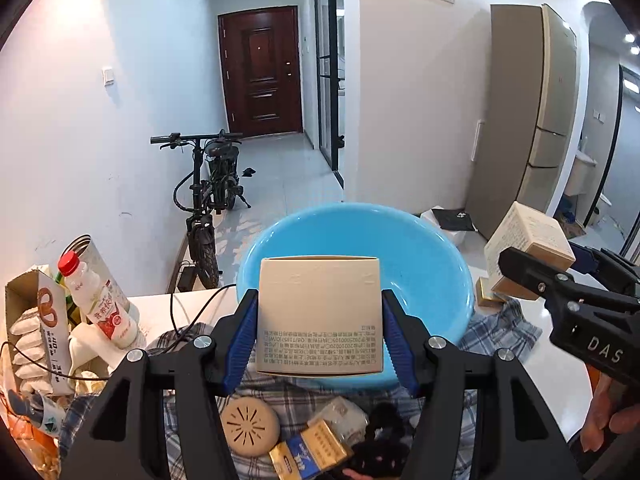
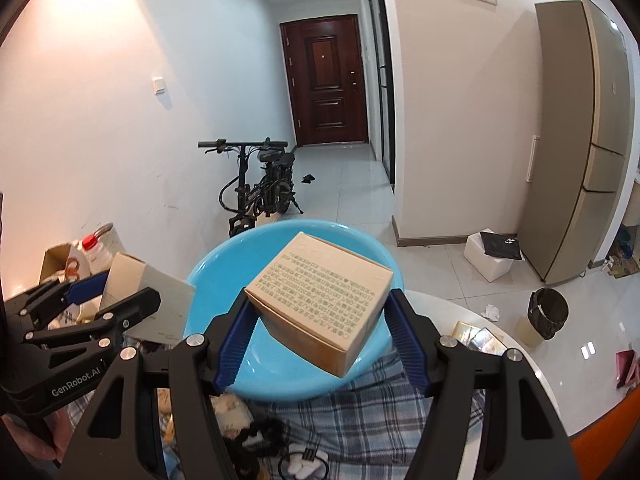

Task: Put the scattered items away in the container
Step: 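Lift the cream box with the right gripper while the left gripper lifts the white box toward the basin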

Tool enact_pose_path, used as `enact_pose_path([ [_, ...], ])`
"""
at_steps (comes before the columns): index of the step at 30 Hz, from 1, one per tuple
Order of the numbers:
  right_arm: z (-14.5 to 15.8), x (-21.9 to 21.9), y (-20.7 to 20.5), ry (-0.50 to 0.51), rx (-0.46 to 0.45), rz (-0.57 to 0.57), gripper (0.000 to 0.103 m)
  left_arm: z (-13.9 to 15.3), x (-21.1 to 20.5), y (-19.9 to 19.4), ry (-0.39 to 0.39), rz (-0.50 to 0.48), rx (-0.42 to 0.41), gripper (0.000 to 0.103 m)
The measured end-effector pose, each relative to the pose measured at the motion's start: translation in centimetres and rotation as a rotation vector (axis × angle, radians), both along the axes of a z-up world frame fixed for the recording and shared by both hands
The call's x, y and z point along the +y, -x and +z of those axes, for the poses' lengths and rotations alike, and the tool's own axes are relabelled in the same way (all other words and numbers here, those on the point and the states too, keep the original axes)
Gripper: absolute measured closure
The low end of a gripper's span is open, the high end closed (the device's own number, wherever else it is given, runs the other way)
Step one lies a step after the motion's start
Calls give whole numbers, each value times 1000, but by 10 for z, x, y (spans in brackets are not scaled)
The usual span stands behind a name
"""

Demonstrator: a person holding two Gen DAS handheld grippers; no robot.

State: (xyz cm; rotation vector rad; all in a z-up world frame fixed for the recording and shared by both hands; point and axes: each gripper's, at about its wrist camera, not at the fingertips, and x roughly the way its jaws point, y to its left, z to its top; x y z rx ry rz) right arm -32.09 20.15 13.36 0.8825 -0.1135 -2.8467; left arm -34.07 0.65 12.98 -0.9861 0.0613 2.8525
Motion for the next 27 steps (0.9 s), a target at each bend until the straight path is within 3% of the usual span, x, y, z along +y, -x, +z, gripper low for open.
enact_pose_path([
  [12,-4,-5,47,10,0,-52,39,0,-1,44,26,-13,-5,42],
  [21,-16,-8,73,1,3,-82,39,-15,-11,77,-26,-14,-31,42],
  [27,-25,-11,88,0,-10,-79,39,-27,-12,97,-20,-32,-59,42],
])
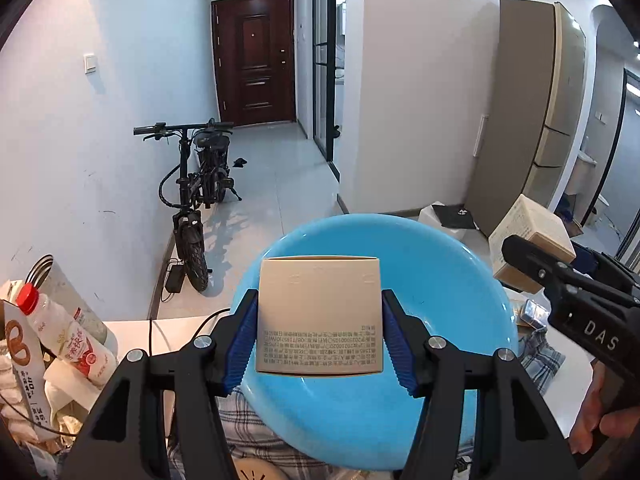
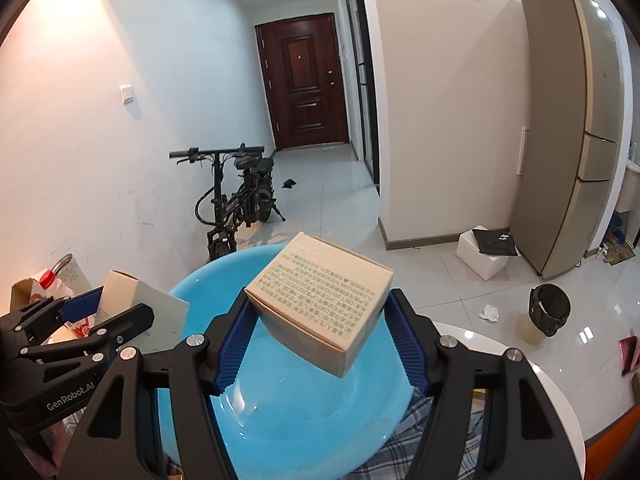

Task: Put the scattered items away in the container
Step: 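Lift the cream box with the right gripper while the left gripper lifts the white box toward the basin, then open the left gripper to drop the white box into the blue basin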

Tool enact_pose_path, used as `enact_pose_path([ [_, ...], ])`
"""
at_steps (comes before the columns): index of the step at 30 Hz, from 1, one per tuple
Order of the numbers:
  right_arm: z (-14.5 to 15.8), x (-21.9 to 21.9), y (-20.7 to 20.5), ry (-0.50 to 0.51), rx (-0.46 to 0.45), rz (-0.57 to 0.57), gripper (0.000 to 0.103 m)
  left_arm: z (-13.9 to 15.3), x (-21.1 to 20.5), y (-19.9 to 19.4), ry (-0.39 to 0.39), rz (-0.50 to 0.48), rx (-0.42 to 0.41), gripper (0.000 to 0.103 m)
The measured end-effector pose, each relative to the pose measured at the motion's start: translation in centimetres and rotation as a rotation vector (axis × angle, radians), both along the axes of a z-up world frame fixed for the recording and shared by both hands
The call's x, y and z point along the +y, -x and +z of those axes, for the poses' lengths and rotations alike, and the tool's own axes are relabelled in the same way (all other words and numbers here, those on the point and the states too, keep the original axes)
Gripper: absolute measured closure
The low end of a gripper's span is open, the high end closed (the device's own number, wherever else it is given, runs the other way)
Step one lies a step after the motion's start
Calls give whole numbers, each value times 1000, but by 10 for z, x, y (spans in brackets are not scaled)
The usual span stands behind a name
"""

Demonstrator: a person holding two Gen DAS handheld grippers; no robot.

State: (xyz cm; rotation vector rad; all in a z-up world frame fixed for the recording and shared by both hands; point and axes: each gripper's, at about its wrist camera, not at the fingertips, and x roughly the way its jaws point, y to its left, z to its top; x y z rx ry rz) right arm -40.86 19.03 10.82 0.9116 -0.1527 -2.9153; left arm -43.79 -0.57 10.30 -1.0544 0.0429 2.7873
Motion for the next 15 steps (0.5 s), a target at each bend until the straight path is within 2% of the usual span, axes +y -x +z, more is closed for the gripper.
enact_pose_path([
  [6,-14,3,10,14,-26,8,39,-12,0,15,-21,-5,-24,42],
  [15,-16,1,19,9,-12,4,39,-27,0,34,-31,-1,-45,42],
])
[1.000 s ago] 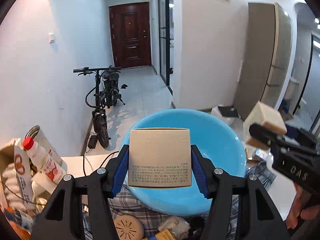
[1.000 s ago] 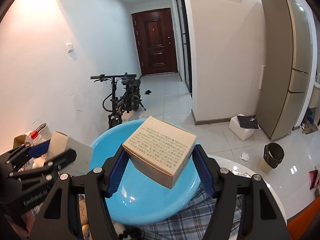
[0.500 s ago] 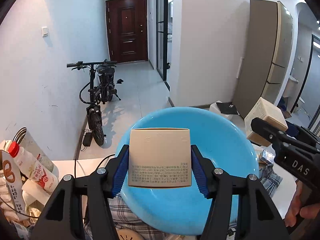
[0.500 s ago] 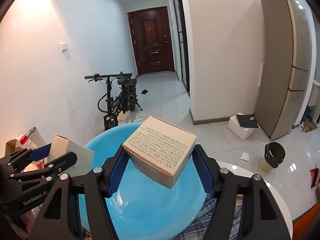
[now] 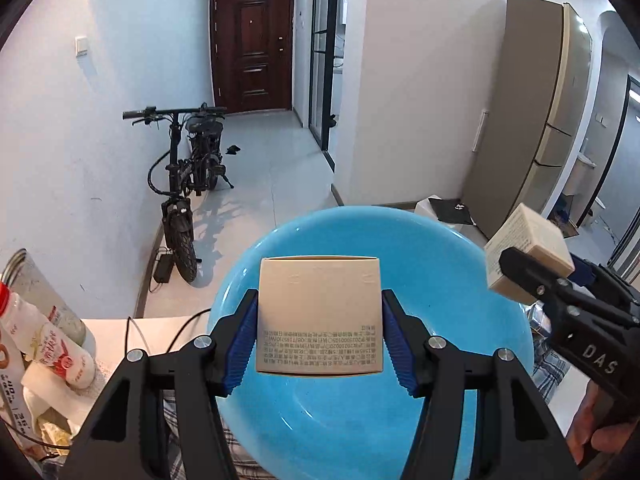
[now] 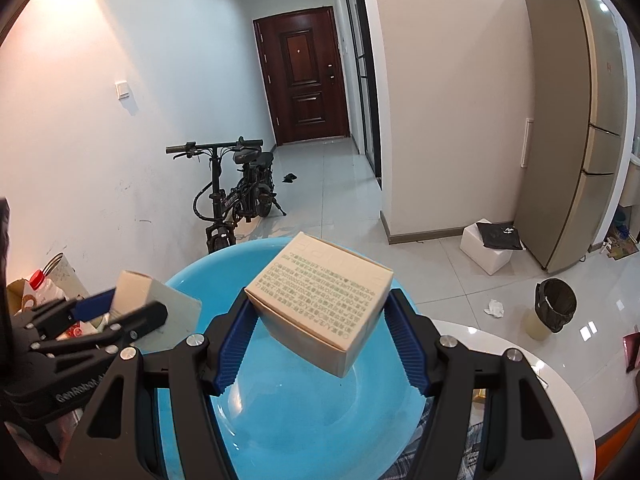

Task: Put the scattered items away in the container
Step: 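Open the left gripper to drop the white box into the blue basin, then lower the cream box into the basin and open the right gripper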

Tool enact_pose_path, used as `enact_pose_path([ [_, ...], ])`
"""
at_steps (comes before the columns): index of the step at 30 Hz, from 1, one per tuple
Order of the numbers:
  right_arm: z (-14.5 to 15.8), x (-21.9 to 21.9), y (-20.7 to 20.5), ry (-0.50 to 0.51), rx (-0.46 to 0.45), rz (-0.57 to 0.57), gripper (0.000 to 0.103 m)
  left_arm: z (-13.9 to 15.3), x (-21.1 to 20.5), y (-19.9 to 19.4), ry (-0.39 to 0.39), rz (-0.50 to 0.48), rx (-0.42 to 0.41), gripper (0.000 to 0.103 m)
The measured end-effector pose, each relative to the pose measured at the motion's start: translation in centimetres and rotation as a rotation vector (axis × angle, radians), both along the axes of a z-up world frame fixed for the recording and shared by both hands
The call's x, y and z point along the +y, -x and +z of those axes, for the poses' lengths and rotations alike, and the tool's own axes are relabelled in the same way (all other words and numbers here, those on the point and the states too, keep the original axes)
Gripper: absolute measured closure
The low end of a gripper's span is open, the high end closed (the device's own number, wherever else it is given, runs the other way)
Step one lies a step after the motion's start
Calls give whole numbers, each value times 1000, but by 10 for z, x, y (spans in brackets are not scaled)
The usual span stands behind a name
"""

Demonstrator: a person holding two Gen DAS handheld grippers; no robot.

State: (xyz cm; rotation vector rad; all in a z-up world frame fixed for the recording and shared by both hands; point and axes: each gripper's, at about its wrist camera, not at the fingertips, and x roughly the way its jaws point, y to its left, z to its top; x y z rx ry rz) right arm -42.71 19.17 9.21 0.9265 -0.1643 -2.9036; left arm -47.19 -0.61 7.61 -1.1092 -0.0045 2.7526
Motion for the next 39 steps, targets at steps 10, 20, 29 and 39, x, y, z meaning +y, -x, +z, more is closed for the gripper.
enact_pose_path([
  [10,3,-2,11,-21,5,5,39,-15,5,15,12,-23,-56,42],
  [20,11,20,5,4,32,-37,39,-7,18,6,82,-19,-2,0],
  [29,13,21,6,12,35,-31,39,-10,8,7,61,16,-38,0],
  [39,11,17,8,12,28,-24,39,-11,6,9,78,34,-38,0],
])
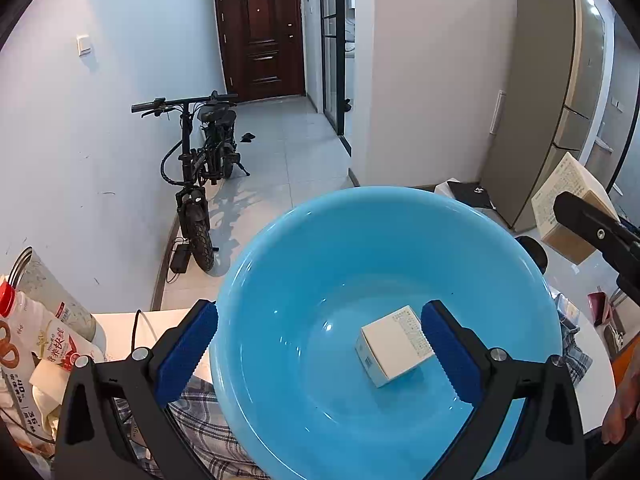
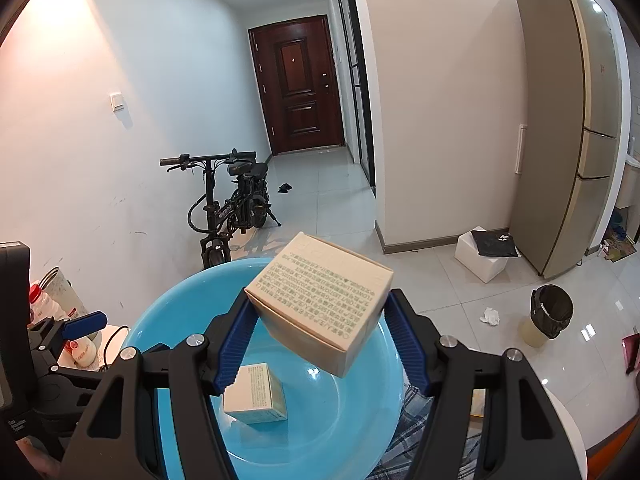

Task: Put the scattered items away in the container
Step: 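Lower the cream box into the basin and open the right gripper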

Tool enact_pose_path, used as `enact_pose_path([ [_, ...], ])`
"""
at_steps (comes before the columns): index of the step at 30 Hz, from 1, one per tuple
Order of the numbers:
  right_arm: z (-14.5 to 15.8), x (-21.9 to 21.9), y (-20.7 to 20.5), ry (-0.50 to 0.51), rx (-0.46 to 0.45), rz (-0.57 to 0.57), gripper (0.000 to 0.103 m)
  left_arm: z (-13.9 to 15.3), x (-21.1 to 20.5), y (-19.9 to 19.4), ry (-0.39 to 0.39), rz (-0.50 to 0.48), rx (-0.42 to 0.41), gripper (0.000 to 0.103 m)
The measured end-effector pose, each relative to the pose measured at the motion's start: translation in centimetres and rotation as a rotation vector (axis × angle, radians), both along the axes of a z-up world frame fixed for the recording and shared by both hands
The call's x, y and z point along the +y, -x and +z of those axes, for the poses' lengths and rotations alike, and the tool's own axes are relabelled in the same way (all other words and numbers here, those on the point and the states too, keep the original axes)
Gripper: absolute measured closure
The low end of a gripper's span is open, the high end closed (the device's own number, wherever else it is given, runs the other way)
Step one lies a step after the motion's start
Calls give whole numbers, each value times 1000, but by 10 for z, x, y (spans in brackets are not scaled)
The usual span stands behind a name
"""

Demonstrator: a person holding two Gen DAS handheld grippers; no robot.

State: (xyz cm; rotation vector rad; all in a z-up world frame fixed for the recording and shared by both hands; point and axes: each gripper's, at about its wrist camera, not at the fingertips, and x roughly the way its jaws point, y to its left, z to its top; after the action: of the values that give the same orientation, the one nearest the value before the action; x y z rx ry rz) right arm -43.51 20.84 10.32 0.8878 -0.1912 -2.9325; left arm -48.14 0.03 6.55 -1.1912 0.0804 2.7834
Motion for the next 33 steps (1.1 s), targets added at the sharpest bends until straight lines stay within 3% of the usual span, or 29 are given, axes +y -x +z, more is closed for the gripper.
enact_pose_path([
  [10,-7,-3,6,-4,-26,6,39,0,1,-5,-7,2,-2,0],
  [18,-32,-6,23,16,-118,38,39,-6,0,1,-13,-1,-40,0],
  [33,-33,-8,22,-11,-132,45,37,-4,-4,5,-30,17,-44,0],
])
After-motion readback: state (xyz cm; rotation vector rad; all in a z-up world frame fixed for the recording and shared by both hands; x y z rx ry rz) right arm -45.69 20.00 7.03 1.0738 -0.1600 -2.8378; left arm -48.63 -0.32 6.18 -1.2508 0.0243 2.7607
